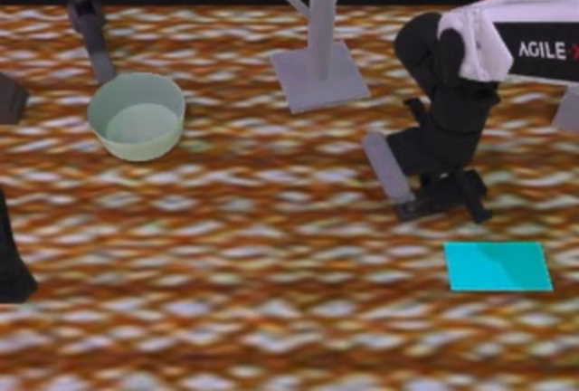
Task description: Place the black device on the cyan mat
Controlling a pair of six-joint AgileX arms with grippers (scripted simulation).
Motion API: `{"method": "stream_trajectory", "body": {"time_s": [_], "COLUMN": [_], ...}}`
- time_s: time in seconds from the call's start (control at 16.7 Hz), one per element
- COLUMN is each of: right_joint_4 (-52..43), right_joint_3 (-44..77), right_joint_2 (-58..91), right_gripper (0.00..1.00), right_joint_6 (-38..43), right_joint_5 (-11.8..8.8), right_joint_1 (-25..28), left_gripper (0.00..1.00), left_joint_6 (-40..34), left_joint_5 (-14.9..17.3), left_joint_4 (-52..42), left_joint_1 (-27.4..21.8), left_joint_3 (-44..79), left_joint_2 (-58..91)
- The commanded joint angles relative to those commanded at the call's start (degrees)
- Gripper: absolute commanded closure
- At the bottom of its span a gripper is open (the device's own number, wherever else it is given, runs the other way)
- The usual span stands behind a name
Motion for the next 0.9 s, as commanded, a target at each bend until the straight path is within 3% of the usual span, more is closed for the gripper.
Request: {"method": "stream_trajectory", "body": {"time_s": [0.18,0.6,0.9], "right_joint_4": [-2.34,-18.22,-19.17], "right_joint_3": [2.02,12.46,13.27], "right_joint_2": [-0.60,-5.25,-5.72], "right_gripper": [1.00,1.00,1.00], "right_joint_6": [-0.13,-0.29,-0.10], "right_joint_5": [-0.01,-0.06,-0.06], "right_joint_1": [0.05,0.48,0.22], "left_gripper": [0.00,0.00,0.00], "left_joint_6": [0.00,0.00,0.00], "left_joint_5": [0.00,0.00,0.00], "left_joint_4": [0.00,0.00,0.00], "left_joint_1": [0.00,0.00,0.00], "left_joint_3": [0.00,0.00,0.00], "left_joint_2": [0.00,0.00,0.00]}}
